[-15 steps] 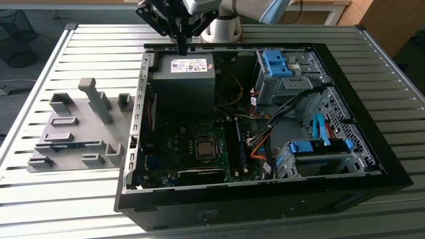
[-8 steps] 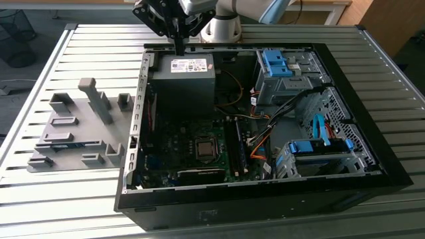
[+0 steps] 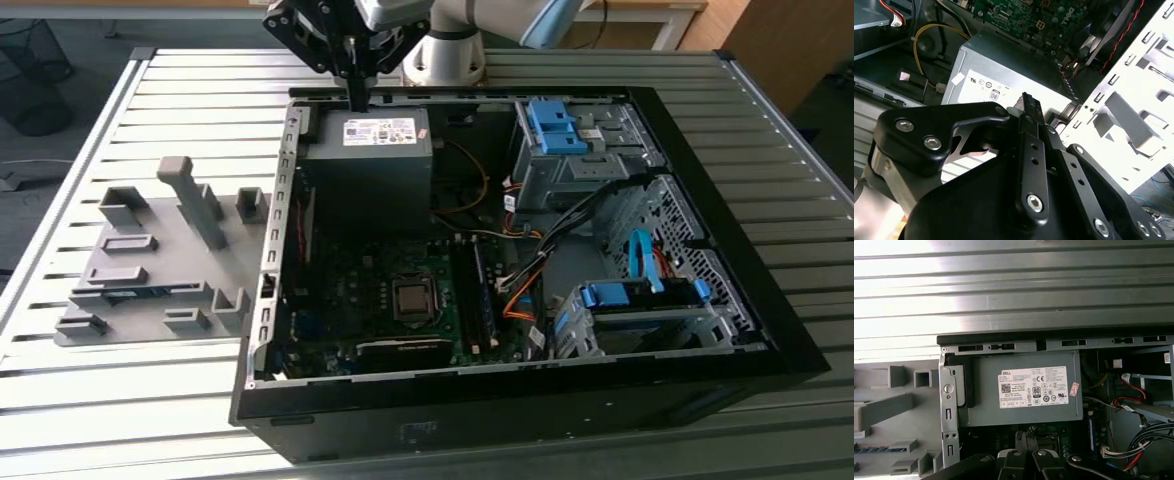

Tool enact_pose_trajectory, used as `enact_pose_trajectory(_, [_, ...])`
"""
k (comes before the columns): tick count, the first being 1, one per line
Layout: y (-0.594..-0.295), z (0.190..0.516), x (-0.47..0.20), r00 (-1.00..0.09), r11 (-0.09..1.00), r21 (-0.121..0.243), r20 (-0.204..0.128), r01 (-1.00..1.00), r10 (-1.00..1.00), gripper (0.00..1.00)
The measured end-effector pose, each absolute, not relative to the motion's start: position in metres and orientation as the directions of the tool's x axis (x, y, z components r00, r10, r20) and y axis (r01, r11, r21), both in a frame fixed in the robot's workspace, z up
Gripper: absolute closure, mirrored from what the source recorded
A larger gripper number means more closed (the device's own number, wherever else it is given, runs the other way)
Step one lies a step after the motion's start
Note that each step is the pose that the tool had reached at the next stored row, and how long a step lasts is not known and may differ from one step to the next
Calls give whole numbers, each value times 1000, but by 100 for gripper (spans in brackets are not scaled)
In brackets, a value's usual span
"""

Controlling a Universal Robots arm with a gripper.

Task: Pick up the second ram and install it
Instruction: 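Reach for the second ram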

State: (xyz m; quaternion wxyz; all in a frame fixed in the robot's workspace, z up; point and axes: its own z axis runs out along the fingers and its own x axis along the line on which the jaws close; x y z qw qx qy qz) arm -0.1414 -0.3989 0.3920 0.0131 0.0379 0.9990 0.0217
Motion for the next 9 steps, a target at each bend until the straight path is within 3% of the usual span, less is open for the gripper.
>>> enact_pose_trajectory(9, [-399,392,-143,-997,996,44,-24,75,76,89])
